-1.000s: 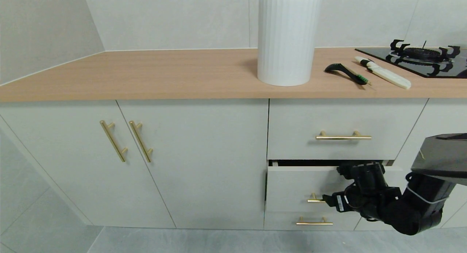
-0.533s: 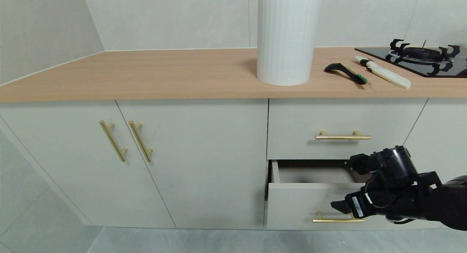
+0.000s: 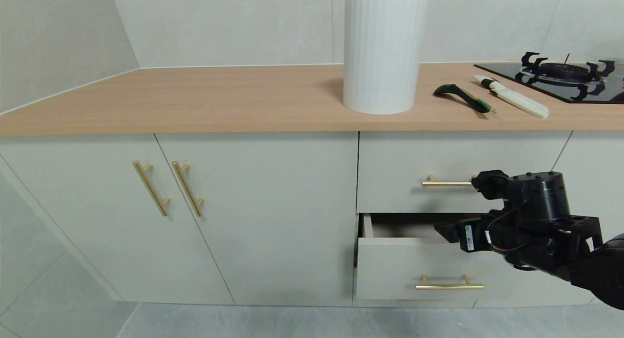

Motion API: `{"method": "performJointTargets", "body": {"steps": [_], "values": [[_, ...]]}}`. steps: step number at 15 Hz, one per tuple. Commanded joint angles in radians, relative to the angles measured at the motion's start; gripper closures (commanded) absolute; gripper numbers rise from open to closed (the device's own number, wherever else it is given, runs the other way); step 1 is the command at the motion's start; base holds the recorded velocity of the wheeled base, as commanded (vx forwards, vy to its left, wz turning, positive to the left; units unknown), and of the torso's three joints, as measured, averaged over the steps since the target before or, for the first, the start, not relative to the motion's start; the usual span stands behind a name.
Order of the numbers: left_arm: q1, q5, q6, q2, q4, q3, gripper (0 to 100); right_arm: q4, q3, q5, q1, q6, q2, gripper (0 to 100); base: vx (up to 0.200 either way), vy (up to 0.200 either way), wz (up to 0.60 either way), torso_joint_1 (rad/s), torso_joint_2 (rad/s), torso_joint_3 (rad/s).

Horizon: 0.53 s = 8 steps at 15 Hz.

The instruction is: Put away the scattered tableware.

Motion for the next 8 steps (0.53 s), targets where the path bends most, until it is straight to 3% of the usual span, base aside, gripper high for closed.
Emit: {"method": "performJointTargets", "body": {"steps": [1, 4, 8], "values": [[0.000, 0.001, 0.000, 0.000, 0.000, 0.000, 0, -0.078, 0.000, -0.023, -0.003, 0.005, 0.140, 0, 0.000, 0.000, 0.00, 0.000, 0.00, 0.000], [0.000, -0.001, 0.000, 0.000, 0.000, 0.000, 0, -0.151, -0.001, -0.070, -0.006, 0.003, 0.227, 0, 0.000, 0.000, 0.00, 0.000, 0.00, 0.000], [0.000, 0.001, 0.000, 0.002, 0.000, 0.000, 0, -0.139, 0.003, -0.074, -0.006, 0.001, 0.223, 0, 0.000, 0.000, 0.00, 0.000, 0.00, 0.000]]}}
